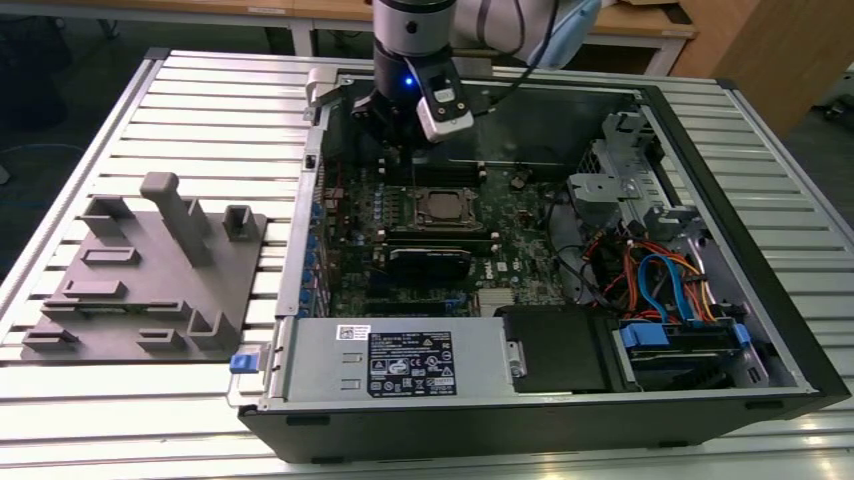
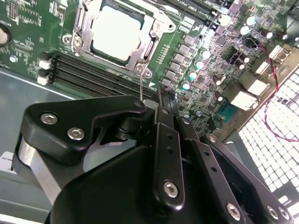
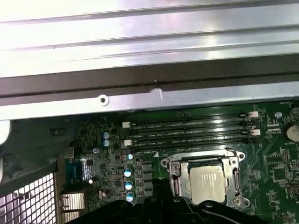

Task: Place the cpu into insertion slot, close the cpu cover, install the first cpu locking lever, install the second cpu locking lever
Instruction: 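Install the first cpu locking lever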

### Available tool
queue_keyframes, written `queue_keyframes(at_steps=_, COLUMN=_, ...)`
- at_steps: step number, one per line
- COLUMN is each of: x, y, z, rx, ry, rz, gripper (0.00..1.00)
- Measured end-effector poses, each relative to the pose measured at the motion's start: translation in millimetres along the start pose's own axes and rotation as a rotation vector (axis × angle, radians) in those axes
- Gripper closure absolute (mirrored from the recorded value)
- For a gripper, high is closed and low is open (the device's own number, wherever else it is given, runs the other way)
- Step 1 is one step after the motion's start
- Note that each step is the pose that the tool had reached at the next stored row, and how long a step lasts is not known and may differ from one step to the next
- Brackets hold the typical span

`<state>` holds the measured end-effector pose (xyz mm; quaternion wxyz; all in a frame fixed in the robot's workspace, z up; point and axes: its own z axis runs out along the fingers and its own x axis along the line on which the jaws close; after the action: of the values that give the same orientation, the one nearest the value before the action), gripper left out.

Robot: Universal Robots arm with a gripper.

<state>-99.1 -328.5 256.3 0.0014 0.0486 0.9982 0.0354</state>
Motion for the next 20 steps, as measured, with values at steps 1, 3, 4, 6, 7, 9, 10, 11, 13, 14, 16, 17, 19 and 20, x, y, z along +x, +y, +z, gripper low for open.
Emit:
queue_keyframes(at_steps=1, x=0.2, y=0.3, z=0.4, rx=-0.0003, ry=0.0003, rz=-0.006, gripper=0.90)
queue_keyframes(at_steps=3, x=0.5, y=0.8, z=1.1, rx=-0.0007, ry=0.0013, rz=-0.019, gripper=0.90)
queue_keyframes(at_steps=4, x=0.6, y=1.1, z=1.3, rx=-0.0007, ry=0.0020, rz=-0.027, gripper=0.90)
queue_keyframes(at_steps=6, x=0.9, y=1.7, z=1.8, rx=-0.0006, ry=0.0032, rz=-0.043, gripper=0.90)
queue_keyframes(at_steps=7, x=1.1, y=2.4, z=2.1, rx=-0.0007, ry=0.0035, rz=-0.047, gripper=0.90)
queue_keyframes(at_steps=9, x=1.7, y=4.6, z=2.6, rx=-0.0008, ry=0.0039, rz=-0.054, gripper=0.90)
queue_keyframes(at_steps=10, x=2.0, y=5.8, z=2.8, rx=-0.0008, ry=0.0041, rz=-0.056, gripper=0.90)
queue_keyframes(at_steps=11, x=2.2, y=7.1, z=2.9, rx=-0.0009, ry=0.0042, rz=-0.058, gripper=0.90)
queue_keyframes(at_steps=13, x=2.4, y=9.3, z=3.1, rx=-0.0008, ry=0.0046, rz=-0.063, gripper=0.90)
queue_keyframes(at_steps=14, x=2.5, y=9.9, z=3.1, rx=-0.0008, ry=0.0049, rz=-0.067, gripper=0.90)
queue_keyframes(at_steps=16, x=2.5, y=10.6, z=3.2, rx=-0.0008, ry=0.0050, rz=-0.075, gripper=0.90)
queue_keyframes(at_steps=17, x=2.4, y=10.7, z=3.2, rx=-0.0009, ry=0.0046, rz=-0.079, gripper=0.90)
queue_keyframes(at_steps=19, x=1.9, y=10.9, z=3.2, rx=-0.0010, ry=0.0032, rz=-0.086, gripper=0.90)
queue_keyframes(at_steps=20, x=1.4, y=11.0, z=3.2, rx=-0.0010, ry=0.0022, rz=-0.089, gripper=0.90)
